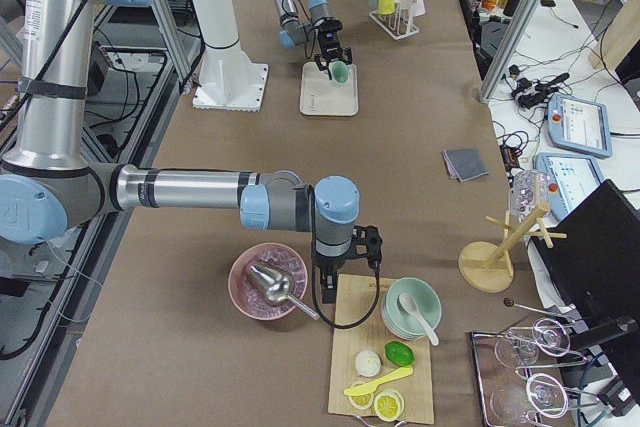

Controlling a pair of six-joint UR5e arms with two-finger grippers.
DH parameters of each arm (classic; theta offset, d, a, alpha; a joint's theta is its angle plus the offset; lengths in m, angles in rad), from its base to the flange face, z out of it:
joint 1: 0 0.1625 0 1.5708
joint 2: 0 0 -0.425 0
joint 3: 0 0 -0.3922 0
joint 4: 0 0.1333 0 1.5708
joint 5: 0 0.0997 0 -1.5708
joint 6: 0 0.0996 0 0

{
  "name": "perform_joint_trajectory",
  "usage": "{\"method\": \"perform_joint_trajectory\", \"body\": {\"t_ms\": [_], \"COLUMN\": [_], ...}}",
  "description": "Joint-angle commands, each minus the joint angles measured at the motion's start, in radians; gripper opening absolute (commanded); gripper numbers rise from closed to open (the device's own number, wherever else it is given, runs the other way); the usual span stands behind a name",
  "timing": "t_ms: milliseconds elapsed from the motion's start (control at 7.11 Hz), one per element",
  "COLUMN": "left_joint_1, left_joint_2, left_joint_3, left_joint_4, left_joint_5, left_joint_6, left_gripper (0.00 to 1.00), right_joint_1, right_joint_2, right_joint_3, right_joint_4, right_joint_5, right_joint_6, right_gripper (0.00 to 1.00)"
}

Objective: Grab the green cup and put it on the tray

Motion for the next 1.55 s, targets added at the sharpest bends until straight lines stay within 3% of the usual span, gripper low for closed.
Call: {"method": "perform_joint_trajectory", "body": {"t_ms": [0, 703, 844, 984, 1406], "left_joint_1": [0.014, 0.022, 0.022, 0.022, -0.001], "left_joint_2": [0.001, 0.004, 0.007, 0.01, 0.101], "left_joint_3": [0.061, 0.086, 0.086, 0.084, 0.026], "left_joint_4": [-0.101, -0.119, -0.117, -0.117, -0.125], "left_joint_5": [0.004, -0.008, -0.019, -0.019, -0.017], "left_joint_6": [-0.004, -0.018, -0.018, -0.012, -0.007], "left_gripper": [0.46, 0.5, 0.54, 0.98, 0.99], "right_joint_1": [0.0, 0.0, 0.0, 0.0, 0.0], "right_joint_2": [0.0, 0.0, 0.0, 0.0, 0.0], "right_joint_3": [0.0, 0.0, 0.0, 0.0, 0.0], "right_joint_4": [0.0, 0.0, 0.0, 0.0, 0.0], "right_joint_5": [0.001, 0.002, 0.004, 0.004, 0.004], "right_joint_6": [0.0, 0.0, 0.0, 0.002, 0.0], "right_gripper": [1.0, 1.0, 1.0, 1.0, 1.0]}}
